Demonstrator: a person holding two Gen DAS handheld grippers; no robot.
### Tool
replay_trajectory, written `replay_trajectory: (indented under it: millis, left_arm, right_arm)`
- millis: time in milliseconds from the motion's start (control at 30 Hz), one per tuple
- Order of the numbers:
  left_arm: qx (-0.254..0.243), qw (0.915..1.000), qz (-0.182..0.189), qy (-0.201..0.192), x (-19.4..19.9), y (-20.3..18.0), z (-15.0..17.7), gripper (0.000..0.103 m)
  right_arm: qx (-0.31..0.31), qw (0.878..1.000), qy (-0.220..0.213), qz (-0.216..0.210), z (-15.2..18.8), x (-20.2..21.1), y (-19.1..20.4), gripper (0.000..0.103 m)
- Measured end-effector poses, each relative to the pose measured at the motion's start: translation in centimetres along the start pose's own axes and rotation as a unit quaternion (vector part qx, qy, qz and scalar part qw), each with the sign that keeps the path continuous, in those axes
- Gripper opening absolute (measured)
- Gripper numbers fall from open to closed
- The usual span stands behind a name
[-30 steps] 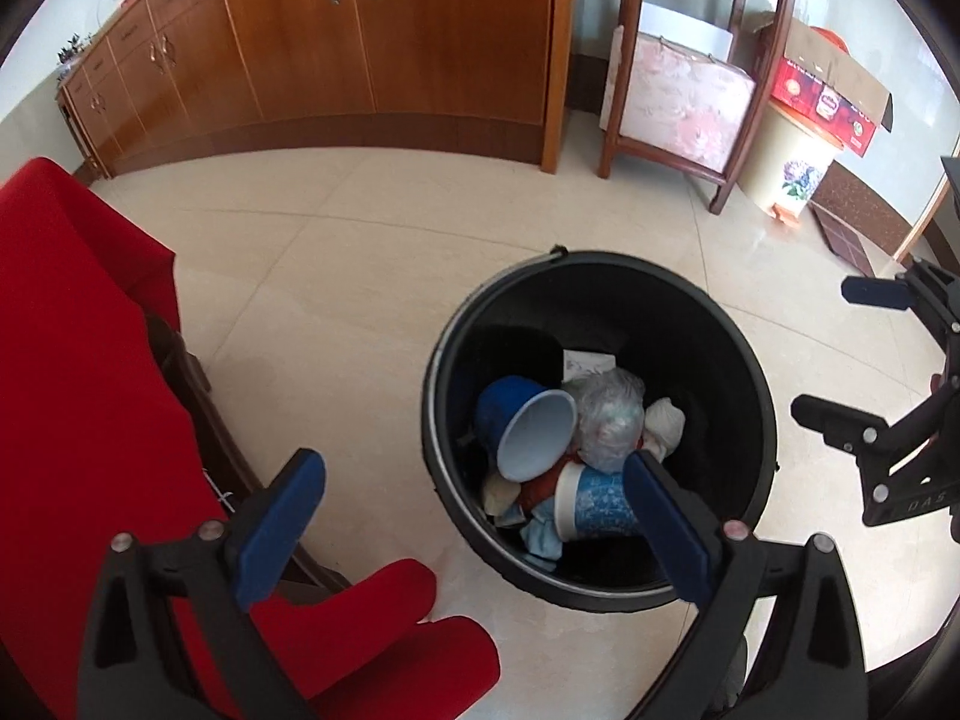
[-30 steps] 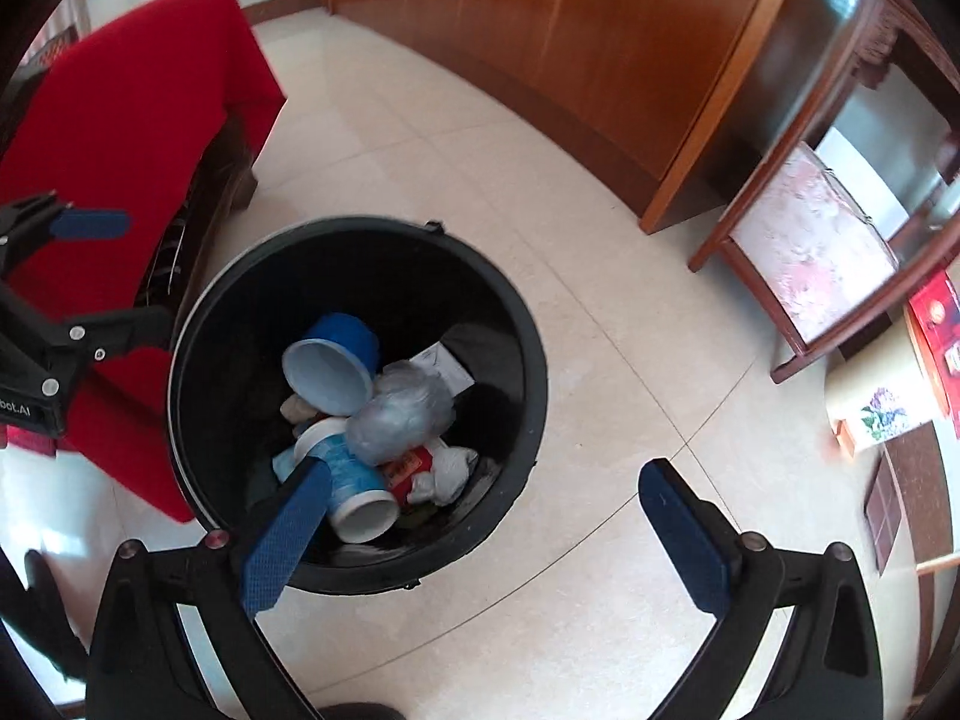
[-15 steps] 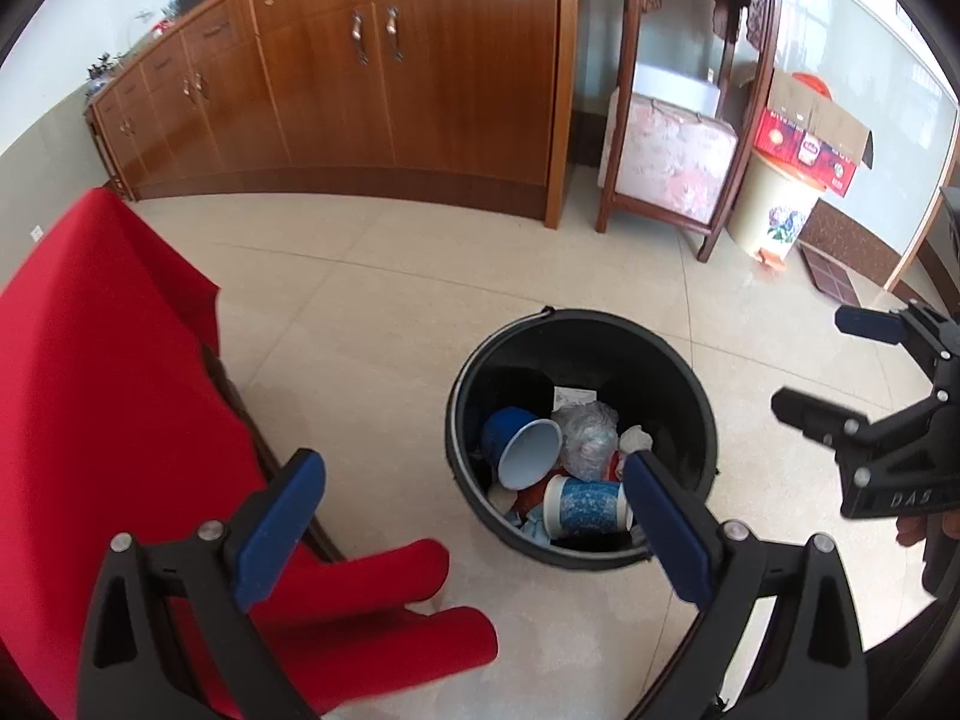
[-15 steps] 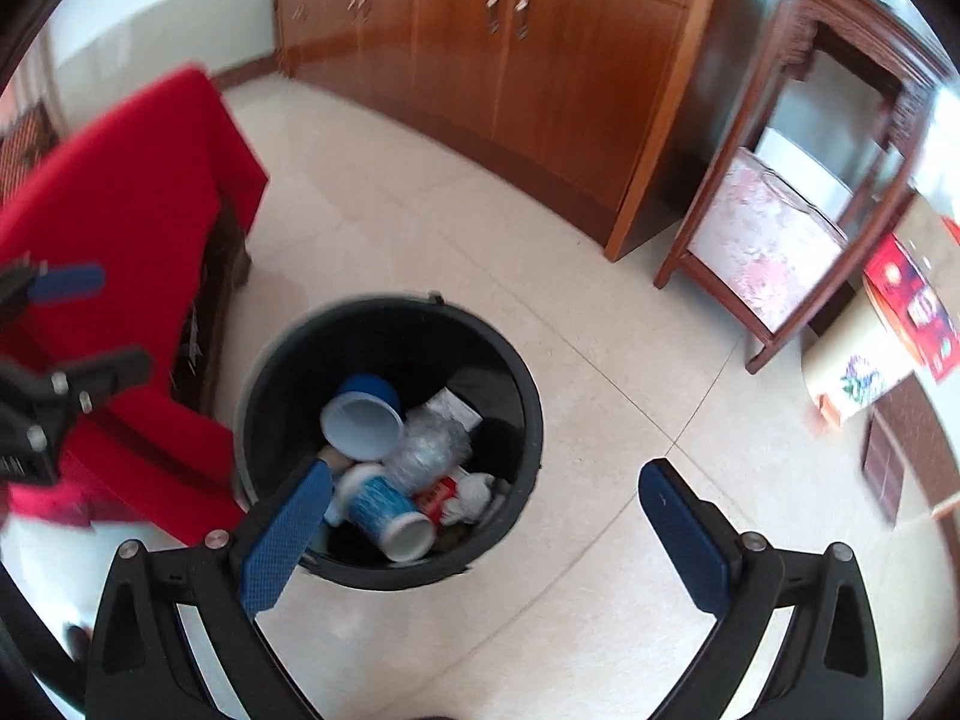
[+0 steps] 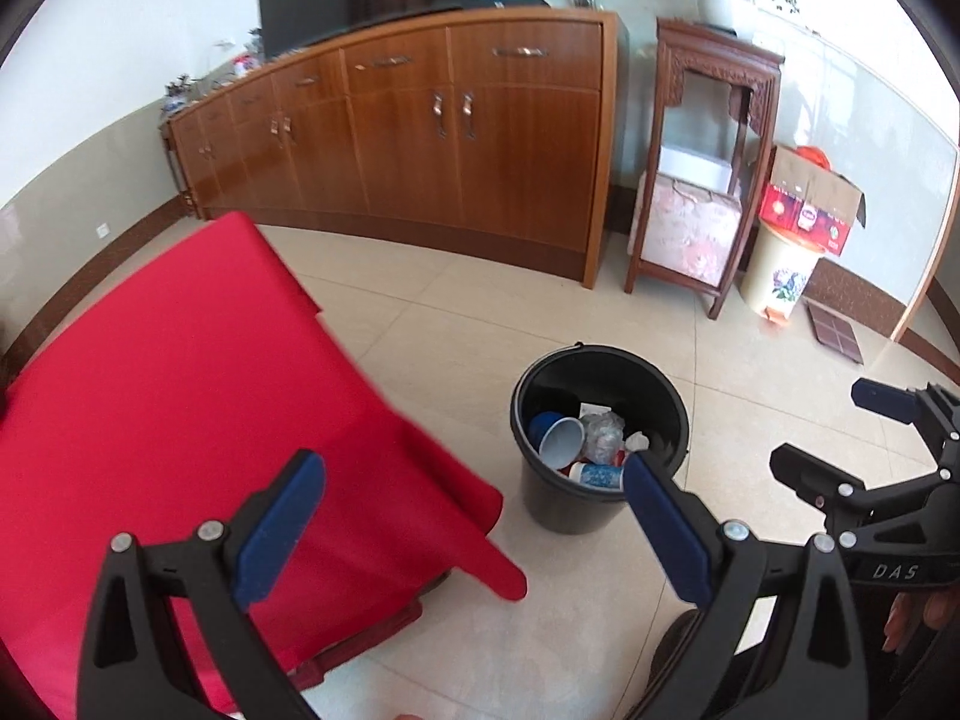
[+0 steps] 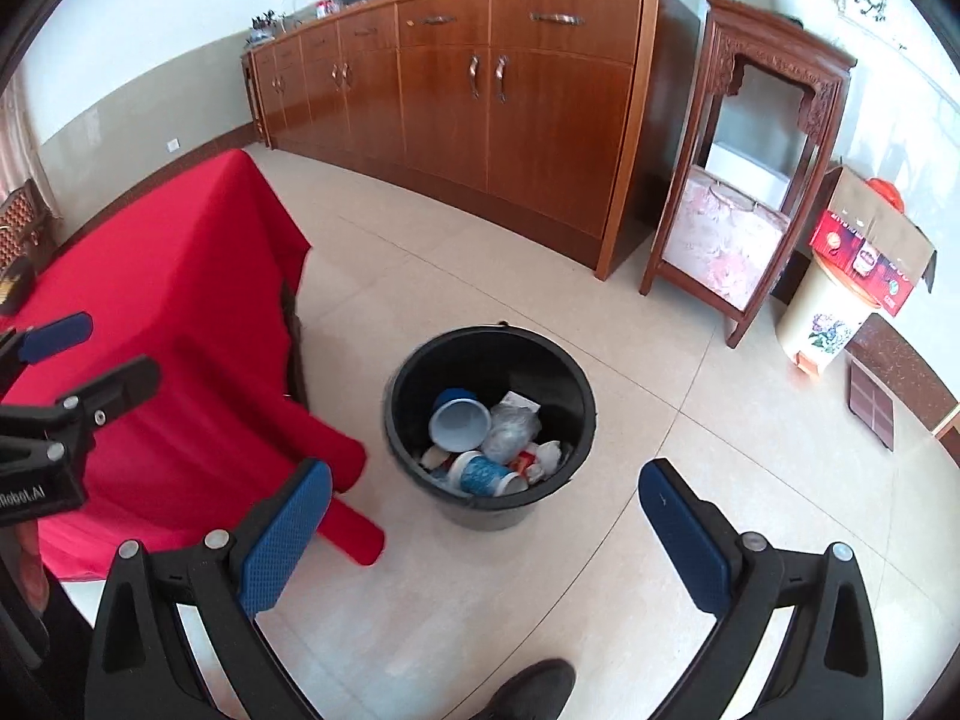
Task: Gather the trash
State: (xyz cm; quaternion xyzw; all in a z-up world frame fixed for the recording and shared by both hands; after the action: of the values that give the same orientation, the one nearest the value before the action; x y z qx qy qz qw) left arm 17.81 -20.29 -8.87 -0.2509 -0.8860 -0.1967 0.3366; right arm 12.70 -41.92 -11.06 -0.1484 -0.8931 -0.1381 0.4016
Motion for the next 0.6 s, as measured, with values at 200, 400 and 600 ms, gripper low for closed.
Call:
replay_trajectory:
  millis: [200,400,600]
  left_arm:
    - [0.022,0.9988,-0.02,-0.039,6.5,0.6,0.1,0.1]
    - [0.031,0.9957,-0.042,-0.076,10.5,1.3,-0.8,0.1]
    - [0.057,0.9921,-0.056,-0.097,12.3,2.5,-0.9,0.101]
  right_arm:
    - [0.007,0.999,-0.047,0.006,0.6,6.5,2.1,0.103]
    - [0.014,0.997,-0.081,0.012,0.2,12.1,3.1,0.103]
    - [0.03,0.995,-0.091,-0.005,-0.9,14.6,5.0,0.103]
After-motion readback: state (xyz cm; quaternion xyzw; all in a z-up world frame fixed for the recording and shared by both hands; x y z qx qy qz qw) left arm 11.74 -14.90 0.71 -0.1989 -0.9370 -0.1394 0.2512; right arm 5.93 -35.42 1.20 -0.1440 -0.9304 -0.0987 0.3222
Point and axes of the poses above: each gripper's, at about its wrist camera, not at the fingertips, and x roughly against the way its jaws point, y to its left, z to its underside, the point moved 10 cm from there along -x, roughly the way its jaws point, and after that the axes turned 12 degrees about -x, right-handed, at the moved point
